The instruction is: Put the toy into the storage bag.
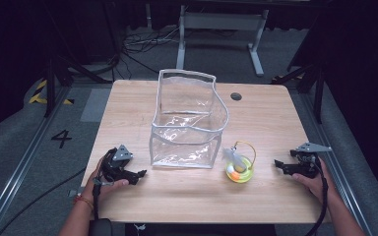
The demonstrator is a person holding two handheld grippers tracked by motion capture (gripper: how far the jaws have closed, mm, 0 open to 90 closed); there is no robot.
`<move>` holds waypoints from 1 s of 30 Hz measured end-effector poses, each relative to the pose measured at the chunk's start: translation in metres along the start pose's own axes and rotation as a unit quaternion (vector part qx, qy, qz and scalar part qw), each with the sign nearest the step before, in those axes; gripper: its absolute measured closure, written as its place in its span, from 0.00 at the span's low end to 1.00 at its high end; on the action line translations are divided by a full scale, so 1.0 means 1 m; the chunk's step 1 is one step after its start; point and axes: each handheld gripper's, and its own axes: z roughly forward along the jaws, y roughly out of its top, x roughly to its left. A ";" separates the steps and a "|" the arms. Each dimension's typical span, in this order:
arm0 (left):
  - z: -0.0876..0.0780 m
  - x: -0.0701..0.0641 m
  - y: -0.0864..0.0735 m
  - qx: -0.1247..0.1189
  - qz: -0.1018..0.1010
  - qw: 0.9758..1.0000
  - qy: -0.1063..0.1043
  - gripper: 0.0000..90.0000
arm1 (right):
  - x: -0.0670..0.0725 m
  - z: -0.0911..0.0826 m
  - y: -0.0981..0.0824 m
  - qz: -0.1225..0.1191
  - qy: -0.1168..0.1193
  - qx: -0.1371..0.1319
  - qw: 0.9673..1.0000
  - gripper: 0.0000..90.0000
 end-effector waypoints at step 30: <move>0.000 0.000 0.000 0.000 -0.001 1.000 0.002 0.14 | 0.010 -0.021 0.021 -0.033 0.007 0.031 0.999 0.25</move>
